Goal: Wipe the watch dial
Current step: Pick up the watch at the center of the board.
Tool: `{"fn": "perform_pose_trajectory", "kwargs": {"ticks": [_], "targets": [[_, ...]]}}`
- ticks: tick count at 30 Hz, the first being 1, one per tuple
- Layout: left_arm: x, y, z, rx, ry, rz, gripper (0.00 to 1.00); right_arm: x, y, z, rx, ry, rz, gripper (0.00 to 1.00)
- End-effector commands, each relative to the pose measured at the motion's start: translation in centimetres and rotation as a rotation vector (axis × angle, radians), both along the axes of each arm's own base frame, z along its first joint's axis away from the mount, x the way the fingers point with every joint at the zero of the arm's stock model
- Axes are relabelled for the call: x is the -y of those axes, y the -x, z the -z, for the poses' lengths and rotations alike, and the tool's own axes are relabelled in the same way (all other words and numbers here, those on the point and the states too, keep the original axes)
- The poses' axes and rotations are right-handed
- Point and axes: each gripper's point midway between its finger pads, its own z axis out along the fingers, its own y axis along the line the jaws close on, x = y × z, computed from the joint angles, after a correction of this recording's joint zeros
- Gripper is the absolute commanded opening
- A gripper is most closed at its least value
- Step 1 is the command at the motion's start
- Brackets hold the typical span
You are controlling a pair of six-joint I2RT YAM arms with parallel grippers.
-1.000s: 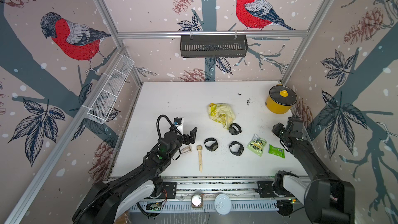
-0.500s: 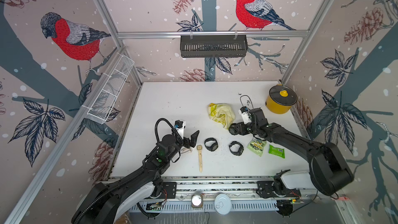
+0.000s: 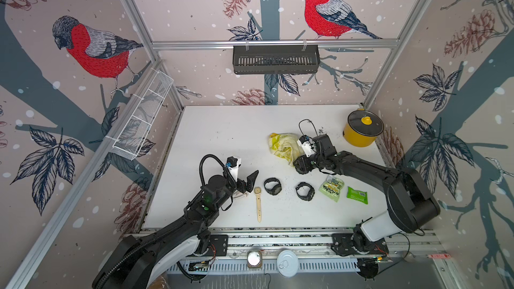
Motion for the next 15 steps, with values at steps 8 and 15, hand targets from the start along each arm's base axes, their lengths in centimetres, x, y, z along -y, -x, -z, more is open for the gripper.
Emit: {"fn": "perform_pose_trajectory", "kwargs": {"ticks": [8, 15], "targets": [[0.3, -0.5, -1.3, 0.039, 0.022, 0.002, 0.96, 7.7, -3.7, 1.0, -0.139, -0.028, 0.584, 0.54], [0.7, -0.7, -0.9, 0.011, 0.006, 0.012, 0.96, 7.9, -3.3, 4.0, -0.176, 0.18, 0.58, 0.54]]}}
